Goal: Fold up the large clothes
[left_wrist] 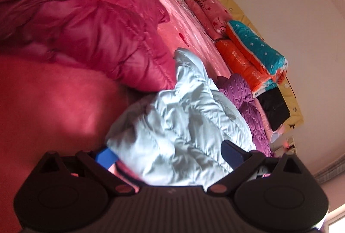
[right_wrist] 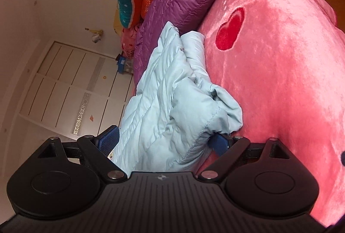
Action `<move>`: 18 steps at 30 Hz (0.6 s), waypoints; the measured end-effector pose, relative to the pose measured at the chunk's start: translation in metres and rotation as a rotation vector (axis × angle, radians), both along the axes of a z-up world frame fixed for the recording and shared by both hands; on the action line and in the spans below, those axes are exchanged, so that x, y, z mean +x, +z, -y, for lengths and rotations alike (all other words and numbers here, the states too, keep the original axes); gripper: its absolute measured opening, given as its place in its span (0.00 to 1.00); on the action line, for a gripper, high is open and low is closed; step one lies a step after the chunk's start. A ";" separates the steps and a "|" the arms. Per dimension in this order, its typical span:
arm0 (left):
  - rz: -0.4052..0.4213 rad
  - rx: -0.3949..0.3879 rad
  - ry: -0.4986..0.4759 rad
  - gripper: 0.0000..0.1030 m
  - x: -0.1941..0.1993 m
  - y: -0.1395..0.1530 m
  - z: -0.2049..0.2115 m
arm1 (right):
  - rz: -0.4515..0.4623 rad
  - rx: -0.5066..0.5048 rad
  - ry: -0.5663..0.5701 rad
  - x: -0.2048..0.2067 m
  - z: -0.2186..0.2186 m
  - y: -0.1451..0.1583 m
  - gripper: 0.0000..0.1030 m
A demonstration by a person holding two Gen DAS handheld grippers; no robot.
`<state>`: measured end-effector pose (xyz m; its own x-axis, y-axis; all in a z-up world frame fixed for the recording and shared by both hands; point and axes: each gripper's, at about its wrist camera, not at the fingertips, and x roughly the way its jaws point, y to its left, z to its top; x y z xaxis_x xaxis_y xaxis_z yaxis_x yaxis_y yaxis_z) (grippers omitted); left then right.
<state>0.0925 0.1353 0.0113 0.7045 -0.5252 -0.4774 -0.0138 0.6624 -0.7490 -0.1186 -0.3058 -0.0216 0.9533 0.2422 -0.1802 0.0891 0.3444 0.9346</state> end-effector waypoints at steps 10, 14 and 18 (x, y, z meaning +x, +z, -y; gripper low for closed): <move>0.027 -0.015 -0.122 0.98 0.038 -0.001 0.021 | 0.035 0.076 -0.056 0.019 0.029 -0.003 1.00; 0.030 0.000 -0.173 0.98 0.051 -0.003 0.032 | -0.007 0.006 -0.102 0.017 0.044 0.006 1.00; 0.021 0.006 -0.205 0.98 0.064 -0.004 0.039 | -0.104 -0.220 -0.142 0.020 0.054 0.021 1.00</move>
<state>0.1570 0.0959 0.0073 0.5929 -0.6559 -0.4672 0.1375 0.6541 -0.7438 -0.0986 -0.3595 -0.0008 0.9485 0.0517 -0.3127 0.2429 0.5151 0.8220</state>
